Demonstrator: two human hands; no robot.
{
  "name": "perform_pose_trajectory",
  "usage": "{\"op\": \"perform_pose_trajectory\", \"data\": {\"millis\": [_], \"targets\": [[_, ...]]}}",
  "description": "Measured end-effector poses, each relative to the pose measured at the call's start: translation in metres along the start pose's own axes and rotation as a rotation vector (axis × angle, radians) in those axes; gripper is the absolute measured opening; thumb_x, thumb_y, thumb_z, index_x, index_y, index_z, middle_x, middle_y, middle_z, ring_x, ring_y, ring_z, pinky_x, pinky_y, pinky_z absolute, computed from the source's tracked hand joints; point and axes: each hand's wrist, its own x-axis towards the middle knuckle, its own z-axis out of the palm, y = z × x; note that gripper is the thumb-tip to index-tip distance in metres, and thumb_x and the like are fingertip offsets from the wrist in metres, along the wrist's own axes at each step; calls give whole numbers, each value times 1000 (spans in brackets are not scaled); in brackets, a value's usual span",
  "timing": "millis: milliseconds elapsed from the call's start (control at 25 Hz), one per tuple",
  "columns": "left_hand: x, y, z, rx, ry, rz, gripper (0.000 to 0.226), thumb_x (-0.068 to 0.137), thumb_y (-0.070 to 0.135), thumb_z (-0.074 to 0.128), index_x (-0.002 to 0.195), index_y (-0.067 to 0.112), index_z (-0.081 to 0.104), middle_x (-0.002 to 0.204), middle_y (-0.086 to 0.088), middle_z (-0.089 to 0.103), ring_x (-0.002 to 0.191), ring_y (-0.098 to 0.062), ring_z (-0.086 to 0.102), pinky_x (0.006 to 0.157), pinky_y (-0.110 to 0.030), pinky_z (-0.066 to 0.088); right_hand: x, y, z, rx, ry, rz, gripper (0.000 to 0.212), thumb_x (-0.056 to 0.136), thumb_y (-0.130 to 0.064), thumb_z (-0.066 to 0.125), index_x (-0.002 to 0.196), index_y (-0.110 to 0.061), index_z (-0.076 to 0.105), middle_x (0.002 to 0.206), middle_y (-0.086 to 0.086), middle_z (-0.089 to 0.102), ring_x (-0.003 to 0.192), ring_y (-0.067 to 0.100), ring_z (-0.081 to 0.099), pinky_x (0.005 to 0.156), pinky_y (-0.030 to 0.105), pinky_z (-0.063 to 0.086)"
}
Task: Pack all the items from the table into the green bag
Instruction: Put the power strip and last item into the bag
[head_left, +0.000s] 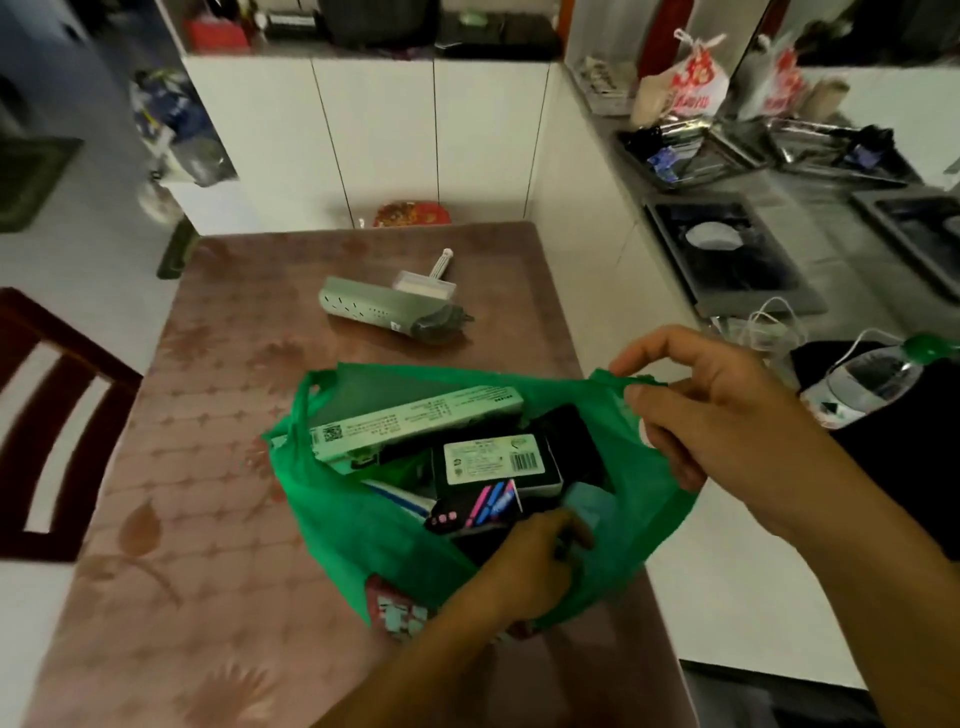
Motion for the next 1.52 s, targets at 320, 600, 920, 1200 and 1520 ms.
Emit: {"op": "perform_pose_trajectory", "data": {"millis": [320, 600, 920, 1200, 1520], "targets": [[-73, 26, -165, 567, 1055, 203, 41, 77, 42, 67, 112, 24, 55, 111, -1, 61, 99, -19, 57, 83, -42, 53, 17, -26, 19, -1068, 282, -116, 37, 88, -44, 53, 120, -26, 51, 115, 6, 60, 99, 31, 56, 80, 44, 49], [-47, -59, -254, 308, 928, -131, 13, 79, 25, 71, 78, 14, 64, 67, 0, 66, 53, -12, 56, 45, -24, 39, 129, -77, 187, -323, -17, -368, 20, 87, -29, 61, 107, -26, 58, 95, -13, 53, 92, 12, 56, 68, 28, 46], [-37, -91, -261, -687, 504, -89, 23, 83, 22, 64, 63, 12, 64, 48, -11, 46, 36, -20, 39, 37, -24, 34, 376, 87, 243, -936, -94, -31, 81, 78, -31, 70, 144, -17, 25, 149, 11, 31, 127, 37, 39, 101, 52, 40], [-35, -93, -272, -765, 476, -65, 18, 72, 29, 65, 70, 12, 68, 47, -12, 47, 34, -22, 38, 36, -23, 32, 399, 138, 267, -1288, -107, -96, 81, 68, -43, 79, 130, -10, 39, 130, 14, 47, 113, 33, 49, 93, 43, 44], [-69, -61, -257, -786, 596, 33, 20, 86, 21, 56, 77, 7, 66, 63, -16, 60, 36, -22, 39, 36, -21, 35, 276, 41, 183, -81, -47, -61, 74, 71, -19, 80, 133, -27, 39, 124, -2, 55, 94, 9, 60, 63, 14, 53]]}}
